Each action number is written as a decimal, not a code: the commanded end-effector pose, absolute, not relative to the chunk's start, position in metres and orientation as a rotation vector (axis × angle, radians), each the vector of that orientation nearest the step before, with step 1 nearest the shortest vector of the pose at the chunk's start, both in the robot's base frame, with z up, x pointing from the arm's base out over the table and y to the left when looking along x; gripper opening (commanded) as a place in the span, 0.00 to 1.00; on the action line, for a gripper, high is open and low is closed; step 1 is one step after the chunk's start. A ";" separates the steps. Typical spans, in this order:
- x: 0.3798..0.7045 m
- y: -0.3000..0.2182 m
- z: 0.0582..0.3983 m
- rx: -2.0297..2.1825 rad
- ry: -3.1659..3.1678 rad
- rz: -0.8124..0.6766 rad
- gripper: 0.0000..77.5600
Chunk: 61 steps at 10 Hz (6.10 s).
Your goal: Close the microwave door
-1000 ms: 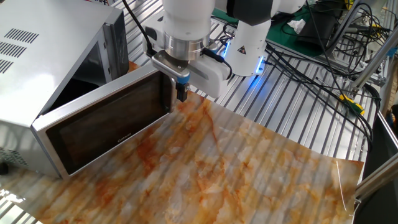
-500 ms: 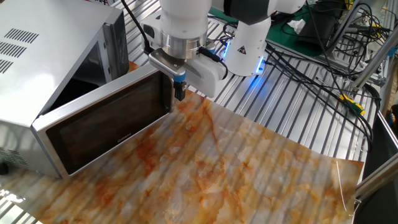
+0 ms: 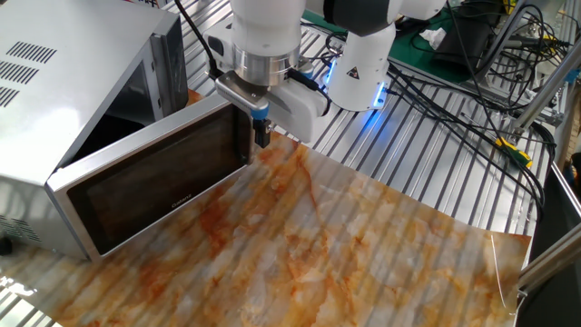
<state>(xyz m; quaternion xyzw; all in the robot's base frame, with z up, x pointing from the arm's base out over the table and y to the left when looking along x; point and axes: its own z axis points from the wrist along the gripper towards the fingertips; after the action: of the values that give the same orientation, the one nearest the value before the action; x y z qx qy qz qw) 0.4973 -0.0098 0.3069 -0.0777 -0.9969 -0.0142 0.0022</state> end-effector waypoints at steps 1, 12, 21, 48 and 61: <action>0.498 -0.010 0.308 -0.360 -3.117 -0.026 0.00; 0.491 -0.010 0.305 -0.561 -3.091 -0.027 0.00; 0.459 -0.019 0.287 -0.488 -3.111 0.045 0.00; 0.434 -0.148 0.291 -0.145 -3.125 0.153 0.00; 0.434 -0.148 0.291 -0.466 -3.100 0.136 0.00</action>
<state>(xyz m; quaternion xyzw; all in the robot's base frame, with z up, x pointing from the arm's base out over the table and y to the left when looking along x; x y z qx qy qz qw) 0.4338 -0.1482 0.2901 -0.1019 -0.9938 0.0452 0.0039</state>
